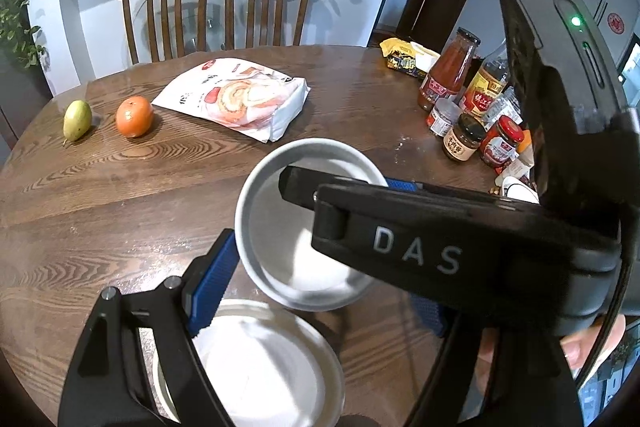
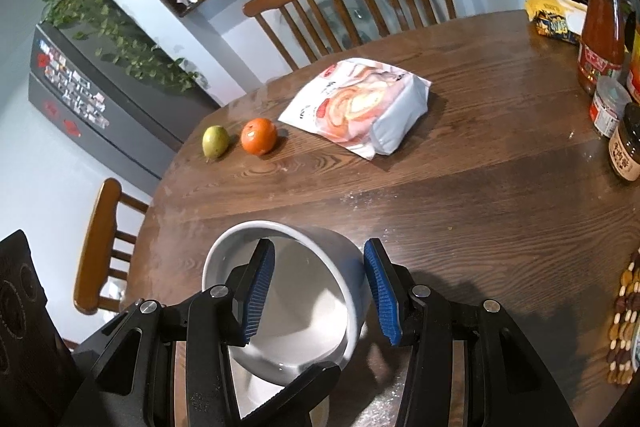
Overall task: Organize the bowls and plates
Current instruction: 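Lower the white pot with the right gripper into the smaller bowl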
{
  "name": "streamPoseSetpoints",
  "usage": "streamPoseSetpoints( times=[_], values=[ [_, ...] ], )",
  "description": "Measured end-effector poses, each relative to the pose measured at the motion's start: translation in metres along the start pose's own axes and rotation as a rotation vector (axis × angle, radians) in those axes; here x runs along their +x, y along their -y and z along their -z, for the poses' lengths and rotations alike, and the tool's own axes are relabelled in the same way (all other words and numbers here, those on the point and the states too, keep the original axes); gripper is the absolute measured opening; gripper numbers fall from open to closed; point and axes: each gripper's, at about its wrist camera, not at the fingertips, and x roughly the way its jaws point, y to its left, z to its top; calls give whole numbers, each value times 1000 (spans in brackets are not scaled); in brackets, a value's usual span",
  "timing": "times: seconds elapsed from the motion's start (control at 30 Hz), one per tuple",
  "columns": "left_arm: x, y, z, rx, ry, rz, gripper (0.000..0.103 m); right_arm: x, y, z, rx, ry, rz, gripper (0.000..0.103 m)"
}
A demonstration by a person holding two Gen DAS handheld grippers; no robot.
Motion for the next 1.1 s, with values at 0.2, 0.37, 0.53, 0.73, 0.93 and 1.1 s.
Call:
streamPoseSetpoints(
  times=[0.2,0.37,0.53,0.73,0.93,1.1],
  values=[
    [-8,-3,4,-8,10,-12,77,-3,-12,4,-34,7,-7,50],
    [-14,-7,9,-20,5,-13,77,-3,-18,8,-47,3,-9,50],
    [-21,-10,14,-35,5,-17,77,-4,-25,12,-63,1,-14,50],
    [-29,-13,18,-41,7,-15,77,-9,-35,18,-85,14,-14,50],
    [-36,-12,22,-44,16,-18,77,-15,-41,22,-97,24,-17,50],
    [-41,-17,27,-58,12,-24,77,-14,-49,27,-113,17,-22,50]
  ],
)
